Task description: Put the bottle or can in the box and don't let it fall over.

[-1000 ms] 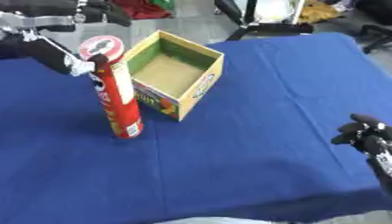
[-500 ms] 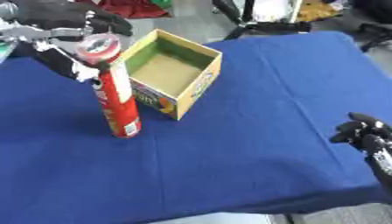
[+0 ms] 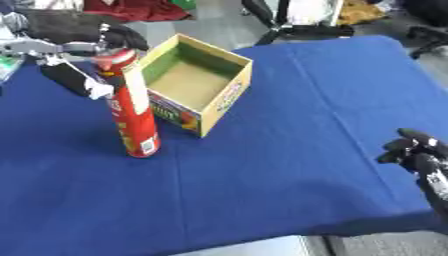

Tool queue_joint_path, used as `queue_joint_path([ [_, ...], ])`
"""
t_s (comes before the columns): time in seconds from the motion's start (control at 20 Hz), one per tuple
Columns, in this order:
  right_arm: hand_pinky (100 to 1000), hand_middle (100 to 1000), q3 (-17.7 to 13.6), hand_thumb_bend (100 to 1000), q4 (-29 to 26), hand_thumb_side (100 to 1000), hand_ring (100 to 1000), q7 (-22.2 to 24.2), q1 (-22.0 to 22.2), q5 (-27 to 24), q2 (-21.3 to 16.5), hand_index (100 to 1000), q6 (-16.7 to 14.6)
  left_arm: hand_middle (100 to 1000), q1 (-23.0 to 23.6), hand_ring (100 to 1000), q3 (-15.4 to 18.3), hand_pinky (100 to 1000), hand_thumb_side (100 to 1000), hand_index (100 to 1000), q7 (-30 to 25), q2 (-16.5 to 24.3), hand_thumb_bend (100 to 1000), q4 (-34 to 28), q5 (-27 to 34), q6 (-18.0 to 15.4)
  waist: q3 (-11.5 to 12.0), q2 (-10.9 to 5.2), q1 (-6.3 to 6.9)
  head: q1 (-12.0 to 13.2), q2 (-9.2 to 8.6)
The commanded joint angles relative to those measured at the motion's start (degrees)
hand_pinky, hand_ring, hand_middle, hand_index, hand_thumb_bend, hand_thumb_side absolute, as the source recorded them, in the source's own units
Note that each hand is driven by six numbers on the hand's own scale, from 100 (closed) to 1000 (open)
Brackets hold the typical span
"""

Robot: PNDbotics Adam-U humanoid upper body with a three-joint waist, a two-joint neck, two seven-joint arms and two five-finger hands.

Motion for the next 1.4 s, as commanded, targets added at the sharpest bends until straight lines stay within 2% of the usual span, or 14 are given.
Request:
queue_joint_path([
  [0.05,710,676,-0.08,100,-0.6,588,647,-0.01,-0.43,-0.11,-0.86,878,0.03,951,-0.69,976,1.35,1000,569,1000,-3.27,1.97,100,-0.76,2.51,-2.3,0.05,-1.06,0.0,-0.43,-0.09],
  [0.25,711,676,-0.15,100,-0.62,588,648,-0.08,-0.44,-0.13,-0.9,878,0.04,952,-0.27,983,1.63,1000,612,1000,-4.3,2.59,100,-1.2,4.69,-1.83,0.08,-1.11,0.03,-0.82,-0.04],
  [0.5,711,676,-0.14,100,-0.66,587,648,-0.04,-0.43,-0.2,-0.9,879,0.04,952,-0.26,984,2.33,1000,571,1000,-4.76,2.98,100,-1.51,6.26,-1.2,0.12,-1.11,-0.02,-1.21,0.07],
  [1.1,713,677,-0.03,100,-0.63,587,648,0.15,-0.4,-0.3,-0.9,880,0.08,960,-0.73,993,3.88,1000,535,1000,-1.82,3.15,100,-0.77,6.4,0.04,0.11,-1.13,-0.07,-1.67,0.3],
  [1.3,714,677,0.03,100,-0.63,588,648,0.26,-0.42,-0.32,-0.86,880,0.1,970,-1.0,1000,4.31,1000,517,1000,0.6,2.85,100,-0.34,6.04,0.5,0.06,-1.05,-0.06,-1.69,0.37],
  [1.4,714,677,0.06,100,-0.63,587,648,0.33,-0.46,-0.33,-0.84,880,0.11,971,-1.06,1000,4.34,1000,538,1000,1.9,2.67,100,-0.08,5.79,0.58,0.0,-1.01,-0.06,-1.73,0.39],
])
